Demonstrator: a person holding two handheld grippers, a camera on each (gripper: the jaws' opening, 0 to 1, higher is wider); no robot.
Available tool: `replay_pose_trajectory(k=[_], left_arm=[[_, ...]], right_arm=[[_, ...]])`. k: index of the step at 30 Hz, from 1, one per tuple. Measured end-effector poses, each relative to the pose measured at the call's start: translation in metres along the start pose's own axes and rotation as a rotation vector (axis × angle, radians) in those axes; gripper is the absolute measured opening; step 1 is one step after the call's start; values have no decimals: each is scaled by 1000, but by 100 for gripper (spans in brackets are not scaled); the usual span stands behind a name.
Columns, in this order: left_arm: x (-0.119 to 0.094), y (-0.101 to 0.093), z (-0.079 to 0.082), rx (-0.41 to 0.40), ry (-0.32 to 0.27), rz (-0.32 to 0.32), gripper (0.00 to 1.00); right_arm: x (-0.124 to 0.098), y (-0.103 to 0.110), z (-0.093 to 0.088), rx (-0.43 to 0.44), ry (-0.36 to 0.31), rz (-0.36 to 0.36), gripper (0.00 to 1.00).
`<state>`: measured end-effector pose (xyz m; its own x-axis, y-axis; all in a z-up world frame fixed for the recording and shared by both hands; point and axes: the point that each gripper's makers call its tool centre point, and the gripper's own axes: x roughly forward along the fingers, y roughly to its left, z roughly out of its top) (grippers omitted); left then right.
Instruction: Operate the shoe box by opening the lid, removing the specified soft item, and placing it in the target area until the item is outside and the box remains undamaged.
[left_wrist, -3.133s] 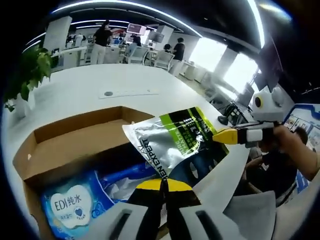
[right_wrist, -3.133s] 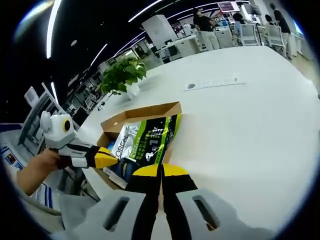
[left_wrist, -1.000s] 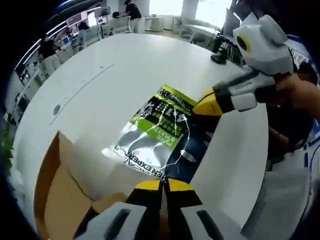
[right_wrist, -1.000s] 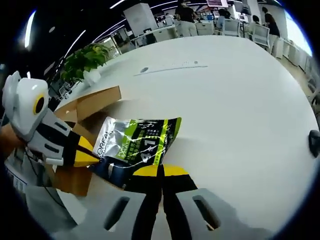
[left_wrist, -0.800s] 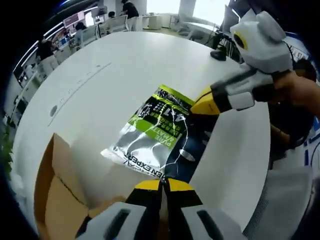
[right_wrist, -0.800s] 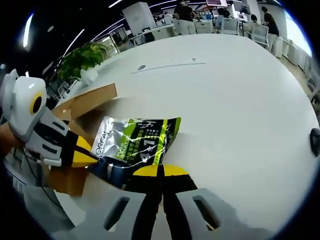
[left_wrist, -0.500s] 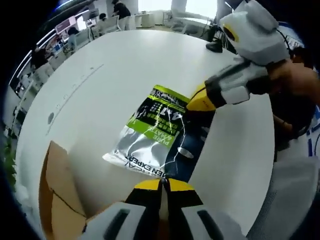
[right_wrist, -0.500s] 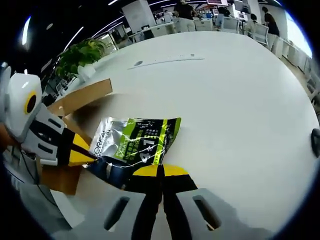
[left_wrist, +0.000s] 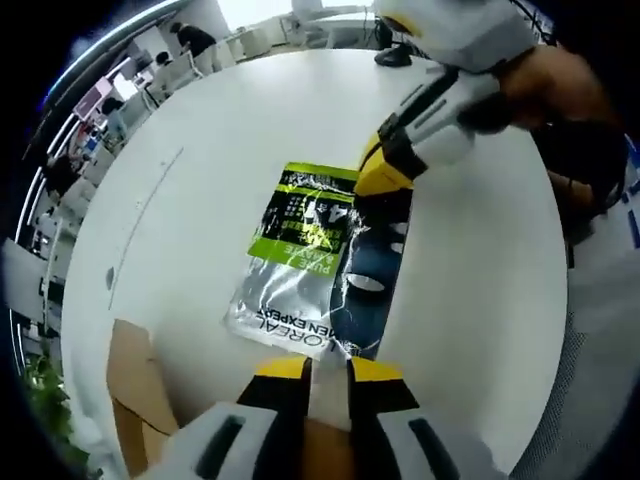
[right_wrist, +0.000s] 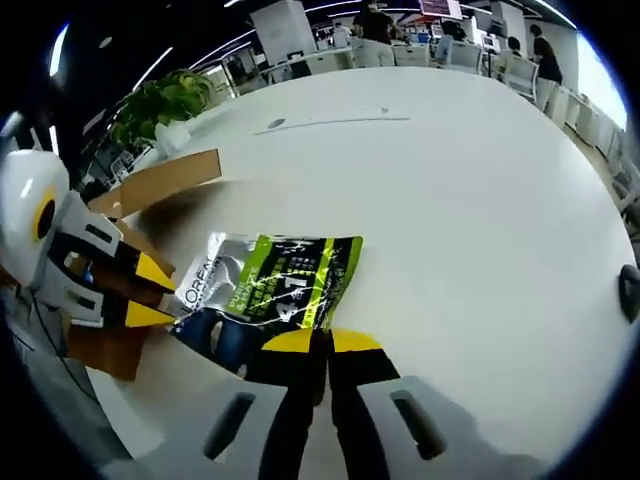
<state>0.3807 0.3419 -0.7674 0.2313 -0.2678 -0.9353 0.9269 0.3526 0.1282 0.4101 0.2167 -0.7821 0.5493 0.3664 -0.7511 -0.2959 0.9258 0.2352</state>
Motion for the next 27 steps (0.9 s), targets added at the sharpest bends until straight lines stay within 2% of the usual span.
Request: replay_pose_trajectory(k=[5,11,19,27], left_arm=[[-9,1,3,-27,-23,0,21],[-25,3,12,-118,-105,-7,25],[-46,6,16,-215,-190,-17,29],[-69,8,13,-271,-263,-5,31]], right_arm=[[-4,2,-4,-7,11,8,3],[-8,-1,-5,-29,13,-8,4],[-25,-2,6,-68,-30,-20,9],[-43,6,13,-100,-52,-20,14]])
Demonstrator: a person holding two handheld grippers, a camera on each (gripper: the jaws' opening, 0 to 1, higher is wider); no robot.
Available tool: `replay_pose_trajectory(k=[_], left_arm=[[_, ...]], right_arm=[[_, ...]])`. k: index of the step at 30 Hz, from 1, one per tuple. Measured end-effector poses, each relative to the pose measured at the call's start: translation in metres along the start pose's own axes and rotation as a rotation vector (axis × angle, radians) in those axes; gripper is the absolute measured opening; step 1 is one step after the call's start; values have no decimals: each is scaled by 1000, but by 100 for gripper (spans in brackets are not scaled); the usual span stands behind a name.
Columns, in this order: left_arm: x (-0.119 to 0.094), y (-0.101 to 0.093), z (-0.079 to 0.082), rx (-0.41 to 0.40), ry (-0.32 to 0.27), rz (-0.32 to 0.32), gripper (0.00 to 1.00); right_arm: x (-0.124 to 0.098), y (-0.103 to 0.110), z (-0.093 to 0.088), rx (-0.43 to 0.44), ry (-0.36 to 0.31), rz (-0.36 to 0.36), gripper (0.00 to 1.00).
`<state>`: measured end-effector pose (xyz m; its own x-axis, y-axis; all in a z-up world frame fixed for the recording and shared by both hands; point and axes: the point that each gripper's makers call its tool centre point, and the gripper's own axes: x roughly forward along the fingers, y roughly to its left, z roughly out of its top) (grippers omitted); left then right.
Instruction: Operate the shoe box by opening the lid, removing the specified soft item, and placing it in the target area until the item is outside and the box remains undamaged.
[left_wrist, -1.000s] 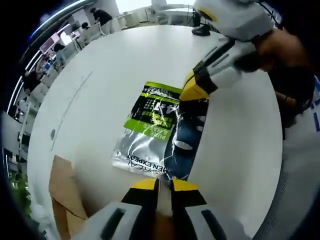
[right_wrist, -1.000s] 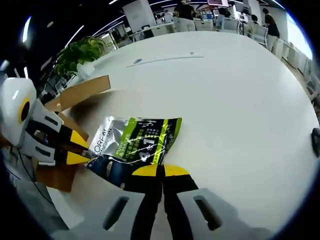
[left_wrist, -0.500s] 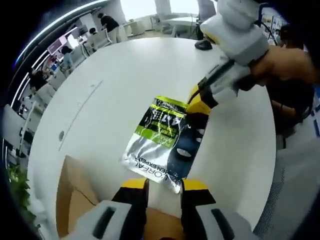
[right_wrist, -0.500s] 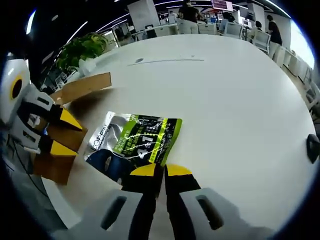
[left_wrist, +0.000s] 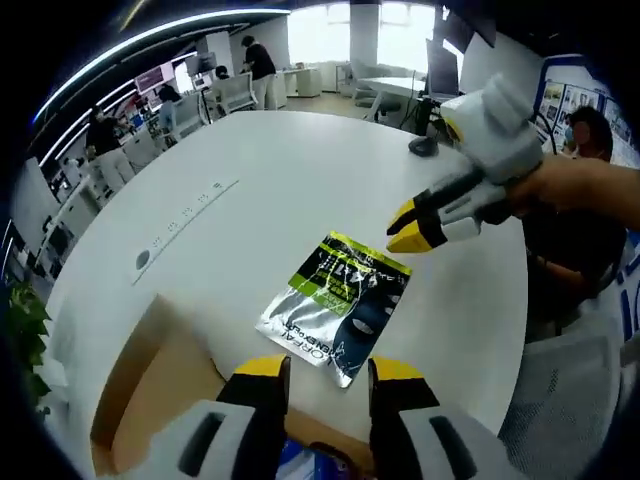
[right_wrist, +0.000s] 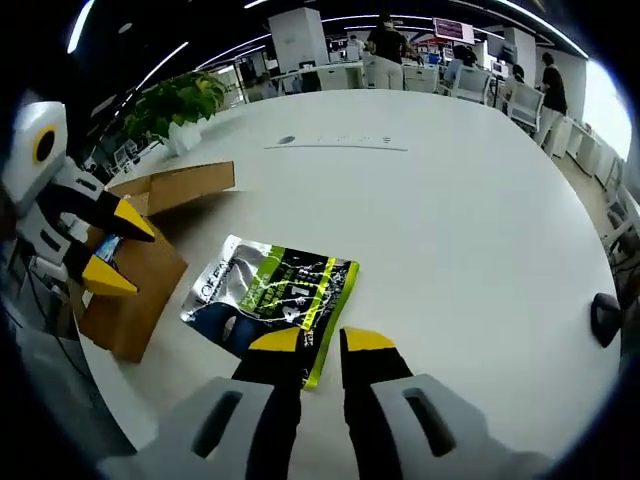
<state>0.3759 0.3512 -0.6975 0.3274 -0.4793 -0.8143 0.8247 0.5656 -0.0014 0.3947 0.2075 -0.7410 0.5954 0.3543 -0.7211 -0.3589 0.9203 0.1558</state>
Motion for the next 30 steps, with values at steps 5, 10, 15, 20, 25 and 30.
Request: replay_pose_trajectory(k=[5,10,15,20,25,30], left_arm=[[-16,4,-7,-38,-26,13,32],[-29,9,-15,-76,-49,28,34],[-43,12,-24,-119,-74,37,37],[-61,18,-36,-157,-106,54,42],[-73,23,-49,-180,-121,75,44],[-88,26,-66,-203,-130,104,45]], right_arm=[[-13,12,7,-30,-19,14,16],[-24,24,11,-72,-23,25,20],[-33,37,15,-124,-29,44,23],[-42,55,20,-215,-32,74,28],[-49,71,26,-277,-43,101,30],[-55,93,34,-324,-58,137,32]])
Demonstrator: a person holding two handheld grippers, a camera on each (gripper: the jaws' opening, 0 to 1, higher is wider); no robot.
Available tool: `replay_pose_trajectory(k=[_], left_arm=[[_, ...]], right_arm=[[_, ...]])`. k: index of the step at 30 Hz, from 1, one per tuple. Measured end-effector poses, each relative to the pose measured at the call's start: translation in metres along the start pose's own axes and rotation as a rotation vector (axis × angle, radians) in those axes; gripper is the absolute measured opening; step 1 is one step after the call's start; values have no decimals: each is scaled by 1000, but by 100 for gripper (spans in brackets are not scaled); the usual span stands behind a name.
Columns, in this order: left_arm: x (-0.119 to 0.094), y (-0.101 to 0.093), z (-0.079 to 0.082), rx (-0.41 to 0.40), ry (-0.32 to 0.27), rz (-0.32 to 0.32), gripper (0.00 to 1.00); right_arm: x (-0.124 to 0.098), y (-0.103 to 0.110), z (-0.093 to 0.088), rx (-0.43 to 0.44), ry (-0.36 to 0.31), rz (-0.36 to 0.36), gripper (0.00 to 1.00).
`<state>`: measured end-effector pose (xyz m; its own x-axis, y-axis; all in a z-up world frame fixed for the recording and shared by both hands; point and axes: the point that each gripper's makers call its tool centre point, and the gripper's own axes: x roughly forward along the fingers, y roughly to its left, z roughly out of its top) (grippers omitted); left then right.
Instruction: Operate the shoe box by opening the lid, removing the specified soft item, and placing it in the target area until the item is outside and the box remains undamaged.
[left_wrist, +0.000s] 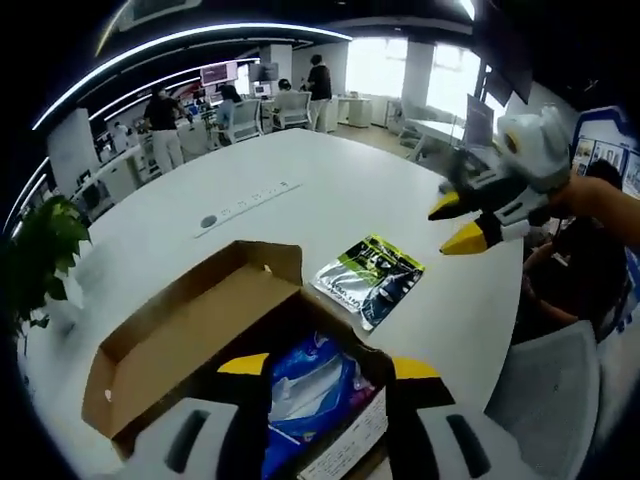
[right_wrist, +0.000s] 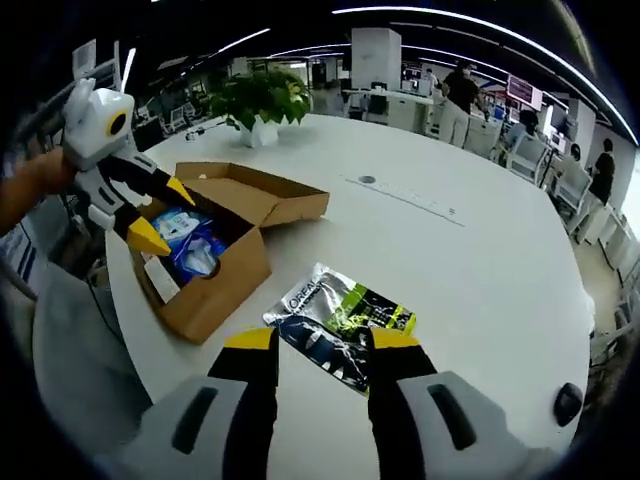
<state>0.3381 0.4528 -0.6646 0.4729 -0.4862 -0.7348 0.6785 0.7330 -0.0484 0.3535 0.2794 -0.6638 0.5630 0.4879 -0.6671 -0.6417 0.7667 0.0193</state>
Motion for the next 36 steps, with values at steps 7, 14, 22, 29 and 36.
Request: replay_pose_trajectory(k=[7,14,22,29,36], left_arm=[[-22,16,-20,-14,-2,62,45],[-46,38,-38,-89,-31,99,45],[-74,69,-59,-146,-48,180,46],[-91,91,-77,-206,-64,228,45],[-103,108,-101,-266,-54,274,44]], right_arm=[[4,29,16,-26,-30,55,32],[15,57,22,-41,-33,112,32],[31,90,36,-59,-48,183,31],[46,114,48,-53,-59,235,29],[62,130,52,-29,-50,267,27]])
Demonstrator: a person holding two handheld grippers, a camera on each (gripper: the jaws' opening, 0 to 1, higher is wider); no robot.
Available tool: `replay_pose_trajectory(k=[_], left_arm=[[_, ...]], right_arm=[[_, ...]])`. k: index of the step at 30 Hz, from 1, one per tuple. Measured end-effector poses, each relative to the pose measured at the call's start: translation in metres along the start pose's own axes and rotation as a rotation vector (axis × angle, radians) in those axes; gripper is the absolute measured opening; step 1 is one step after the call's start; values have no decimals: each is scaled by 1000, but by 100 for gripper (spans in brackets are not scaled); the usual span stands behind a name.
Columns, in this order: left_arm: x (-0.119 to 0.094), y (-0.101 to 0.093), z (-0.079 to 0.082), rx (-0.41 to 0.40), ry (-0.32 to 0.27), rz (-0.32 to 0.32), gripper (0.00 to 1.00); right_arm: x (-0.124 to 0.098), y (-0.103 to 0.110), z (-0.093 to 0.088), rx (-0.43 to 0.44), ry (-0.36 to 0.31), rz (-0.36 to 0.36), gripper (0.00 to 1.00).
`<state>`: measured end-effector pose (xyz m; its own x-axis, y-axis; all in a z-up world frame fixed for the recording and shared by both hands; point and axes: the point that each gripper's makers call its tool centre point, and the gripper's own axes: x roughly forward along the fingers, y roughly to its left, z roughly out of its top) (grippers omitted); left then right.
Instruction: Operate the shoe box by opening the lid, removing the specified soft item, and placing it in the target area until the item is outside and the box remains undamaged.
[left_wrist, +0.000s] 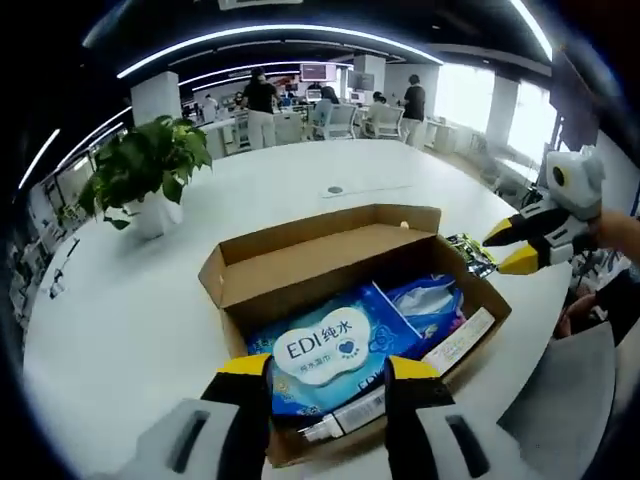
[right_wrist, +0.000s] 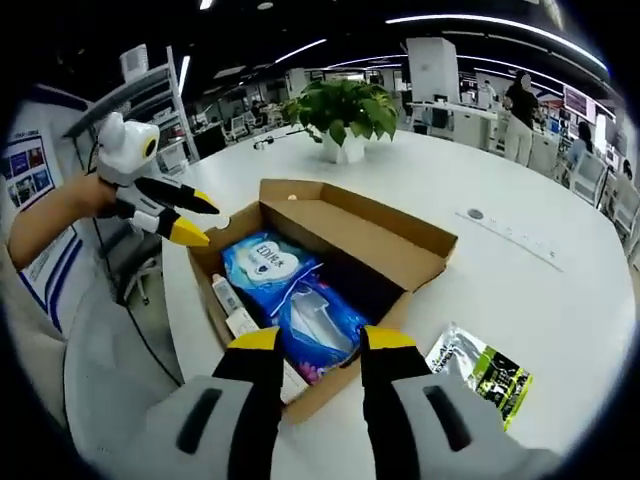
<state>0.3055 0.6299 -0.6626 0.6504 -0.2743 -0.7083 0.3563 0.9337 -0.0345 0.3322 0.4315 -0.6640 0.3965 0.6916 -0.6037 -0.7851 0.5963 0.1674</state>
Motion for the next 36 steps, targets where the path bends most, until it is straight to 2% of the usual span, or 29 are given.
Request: replay_pose_trajectory(k=[5,10,13,21,24,26,31,36], left_arm=[[-3,14,-14,-52,17,34,41],[-4,28,-31,-71,39,77,40],[-4,34,-41,-112,51,87,34],[2,42,-59,-205,72,98,26],[4,43,-66,-199,88,102,21],[6,39,-64,-250,72,79,16],[5,45,-67,-219,93,103,9],[5,44,-67,-220,102,93,8]], right_arm=[[16,9,2,21,7,24,26],[33,20,1,8,29,51,26],[41,26,2,-5,39,63,25],[63,34,1,-11,54,82,24],[72,37,1,-17,59,92,23],[79,38,-1,-20,69,96,24],[91,42,-2,-7,76,109,22],[102,45,-3,-6,81,114,21]])
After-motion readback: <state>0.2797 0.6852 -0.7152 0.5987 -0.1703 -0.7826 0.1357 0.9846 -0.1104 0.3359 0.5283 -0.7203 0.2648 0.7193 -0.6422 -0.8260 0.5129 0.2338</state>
